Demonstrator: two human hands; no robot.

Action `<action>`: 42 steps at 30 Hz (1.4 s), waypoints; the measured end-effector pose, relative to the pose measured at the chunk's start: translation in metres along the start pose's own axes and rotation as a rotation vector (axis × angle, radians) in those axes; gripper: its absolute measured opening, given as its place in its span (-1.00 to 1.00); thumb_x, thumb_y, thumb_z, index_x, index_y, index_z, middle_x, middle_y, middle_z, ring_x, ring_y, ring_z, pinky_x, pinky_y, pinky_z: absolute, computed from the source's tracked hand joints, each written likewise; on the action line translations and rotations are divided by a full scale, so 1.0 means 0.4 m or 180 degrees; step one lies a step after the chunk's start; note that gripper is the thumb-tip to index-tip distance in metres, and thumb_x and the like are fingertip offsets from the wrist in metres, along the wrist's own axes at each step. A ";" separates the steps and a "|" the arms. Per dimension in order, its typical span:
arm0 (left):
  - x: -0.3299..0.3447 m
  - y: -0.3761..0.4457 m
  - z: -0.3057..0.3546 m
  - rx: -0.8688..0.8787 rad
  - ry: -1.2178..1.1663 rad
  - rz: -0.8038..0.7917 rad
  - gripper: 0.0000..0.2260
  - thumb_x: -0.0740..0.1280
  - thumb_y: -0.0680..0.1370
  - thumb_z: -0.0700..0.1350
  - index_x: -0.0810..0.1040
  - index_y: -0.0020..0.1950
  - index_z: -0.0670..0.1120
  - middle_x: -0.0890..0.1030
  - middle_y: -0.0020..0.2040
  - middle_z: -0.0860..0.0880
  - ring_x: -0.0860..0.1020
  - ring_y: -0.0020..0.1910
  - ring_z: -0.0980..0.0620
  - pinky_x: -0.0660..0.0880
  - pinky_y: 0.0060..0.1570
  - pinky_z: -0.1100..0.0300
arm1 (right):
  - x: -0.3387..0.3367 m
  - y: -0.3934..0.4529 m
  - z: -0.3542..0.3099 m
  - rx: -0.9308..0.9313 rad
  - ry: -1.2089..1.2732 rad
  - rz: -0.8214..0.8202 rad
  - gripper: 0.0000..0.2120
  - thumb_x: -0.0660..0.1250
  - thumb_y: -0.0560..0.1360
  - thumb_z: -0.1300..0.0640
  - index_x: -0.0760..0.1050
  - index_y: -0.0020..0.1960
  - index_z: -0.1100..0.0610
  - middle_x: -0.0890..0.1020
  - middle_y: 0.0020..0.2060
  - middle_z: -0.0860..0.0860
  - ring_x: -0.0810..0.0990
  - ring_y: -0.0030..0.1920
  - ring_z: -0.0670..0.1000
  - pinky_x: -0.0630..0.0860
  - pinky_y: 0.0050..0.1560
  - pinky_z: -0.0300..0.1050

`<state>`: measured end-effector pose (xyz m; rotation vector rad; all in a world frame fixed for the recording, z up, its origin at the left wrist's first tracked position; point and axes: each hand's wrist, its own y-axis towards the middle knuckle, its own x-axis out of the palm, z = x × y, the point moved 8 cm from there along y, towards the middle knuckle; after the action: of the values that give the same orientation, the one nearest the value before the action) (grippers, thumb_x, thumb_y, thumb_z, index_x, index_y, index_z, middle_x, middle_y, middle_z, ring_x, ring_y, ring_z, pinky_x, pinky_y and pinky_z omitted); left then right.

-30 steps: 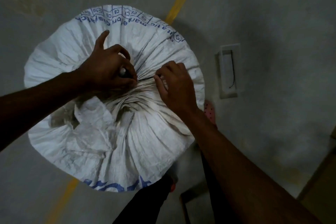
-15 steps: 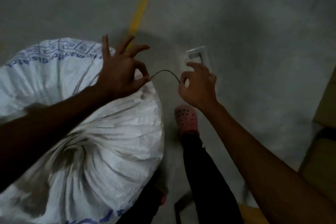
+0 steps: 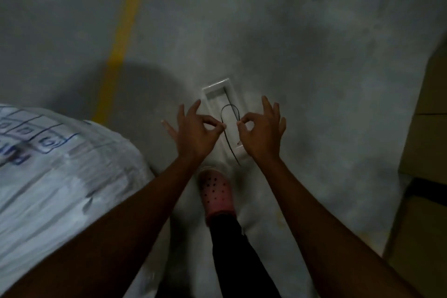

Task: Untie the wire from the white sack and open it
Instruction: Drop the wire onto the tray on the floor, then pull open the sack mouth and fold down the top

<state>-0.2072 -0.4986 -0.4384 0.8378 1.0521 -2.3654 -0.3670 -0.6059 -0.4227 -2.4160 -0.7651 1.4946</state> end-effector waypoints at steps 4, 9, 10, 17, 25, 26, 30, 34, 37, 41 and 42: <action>0.181 0.117 -0.074 -0.0389 -0.0515 0.0113 -0.83 0.54 0.48 0.16 0.58 -0.24 0.26 0.27 0.68 0.07 -0.02 0.71 -0.08 -0.39 0.49 -0.41 | 0.133 0.139 0.104 -0.0104 -0.0305 -0.0119 -0.89 0.43 0.55 0.06 0.71 0.03 0.05 0.19 0.65 0.10 -0.04 0.68 0.21 -0.15 0.60 0.35; 0.340 0.277 -0.178 -0.0518 -0.0203 0.0392 -0.88 0.50 0.51 0.16 0.75 -0.03 0.16 0.19 0.71 0.03 -0.02 0.71 -0.13 -0.23 0.53 -0.47 | 0.330 0.280 0.193 -0.0343 -0.0705 -0.0352 -0.89 0.41 0.58 0.05 0.70 0.04 0.03 0.12 0.67 0.12 -0.09 0.67 0.24 -0.18 0.60 0.38; 0.357 0.300 -0.192 -0.0476 0.0046 0.0441 -0.86 0.48 0.53 0.16 0.75 0.00 0.15 0.17 0.71 0.02 -0.02 0.71 -0.15 -0.18 0.54 -0.48 | 0.361 0.299 0.206 -0.0408 -0.0895 -0.0370 -0.87 0.40 0.58 0.04 0.70 0.05 0.02 0.11 0.67 0.12 -0.09 0.67 0.25 -0.17 0.59 0.40; 0.415 0.369 -0.219 -0.0117 0.0693 0.0538 -0.90 0.49 0.53 0.09 0.67 -0.01 0.11 0.17 0.71 -0.07 0.02 0.69 -0.29 -0.10 0.53 -0.48 | 0.467 0.336 0.260 -0.0765 -0.2137 -0.0274 -0.77 0.30 0.63 0.05 0.69 0.11 0.10 0.22 0.64 0.19 0.05 0.64 0.35 -0.03 0.54 0.52; 0.335 0.289 -0.178 0.0187 0.0472 0.0429 -0.69 0.41 0.60 0.03 0.54 0.33 0.07 0.15 0.71 -0.12 0.03 0.69 -0.27 -0.01 0.57 -0.46 | 0.359 0.283 0.230 -0.1014 -0.0802 -0.0480 -0.71 0.47 0.55 0.06 0.58 0.21 0.15 0.21 0.63 0.24 0.11 0.63 0.34 0.24 0.52 0.36; 0.312 0.275 -0.174 0.0195 0.0515 0.0317 -0.61 0.41 0.59 0.03 0.48 0.40 0.06 0.13 0.71 -0.12 0.02 0.69 -0.27 0.02 0.56 -0.47 | 0.331 0.270 0.221 -0.0968 -0.0646 -0.0518 -0.65 0.50 0.53 0.05 0.56 0.26 0.13 0.19 0.63 0.23 0.11 0.63 0.33 0.25 0.51 0.35; 0.163 0.245 -0.106 0.0482 0.0833 -0.0066 -0.25 0.41 0.54 0.20 0.19 0.65 0.07 0.05 0.72 -0.17 0.00 0.68 -0.32 0.11 0.50 -0.53 | 0.213 0.234 0.117 -0.1020 -0.0682 -0.1044 -0.21 0.51 0.48 -0.16 0.25 0.60 -0.03 -0.04 0.68 0.18 -0.04 0.65 0.31 0.14 0.54 0.39; -0.106 0.231 0.034 0.0888 0.1241 -0.0070 -0.06 0.47 0.52 0.21 -0.05 0.72 0.12 0.00 0.74 -0.16 -0.02 0.69 -0.31 0.08 0.54 -0.49 | 0.032 0.230 -0.104 -0.1286 -0.0808 -0.1174 0.04 0.52 0.44 -0.24 -0.06 0.68 -0.14 -0.19 0.68 0.13 -0.12 0.66 0.30 0.06 0.53 0.44; -0.371 0.193 0.147 0.1132 0.1342 0.0156 0.01 0.49 0.51 0.22 -0.14 0.72 0.13 0.01 0.74 -0.12 0.00 0.70 -0.25 0.08 0.56 -0.43 | -0.128 0.210 -0.330 -0.1590 -0.0830 -0.1012 0.02 0.48 0.46 -0.27 -0.09 0.68 -0.16 -0.20 0.68 0.13 -0.11 0.66 0.30 0.07 0.55 0.46; -0.758 0.063 0.218 0.1323 0.1242 0.0625 0.04 0.50 0.50 0.21 -0.14 0.73 0.08 0.06 0.73 -0.14 0.06 0.69 -0.26 0.11 0.56 -0.39 | -0.302 0.110 -0.684 -0.2191 -0.0835 -0.0773 -0.07 0.40 0.51 -0.28 -0.07 0.68 -0.14 -0.18 0.69 0.11 -0.12 0.67 0.28 0.05 0.56 0.44; -0.846 0.022 0.212 0.1353 0.1203 0.0710 0.03 0.49 0.50 0.23 -0.14 0.73 0.09 0.07 0.73 -0.14 0.07 0.69 -0.27 0.11 0.55 -0.39 | -0.329 0.073 -0.768 -0.2348 -0.0829 -0.0750 -0.08 0.39 0.52 -0.28 -0.07 0.68 -0.15 -0.18 0.69 0.10 -0.11 0.67 0.27 0.05 0.56 0.43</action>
<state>0.0154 -0.5264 -0.1711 1.5163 0.5389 -2.3182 -0.1347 -0.6693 -0.1890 -2.4581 -1.8648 1.6453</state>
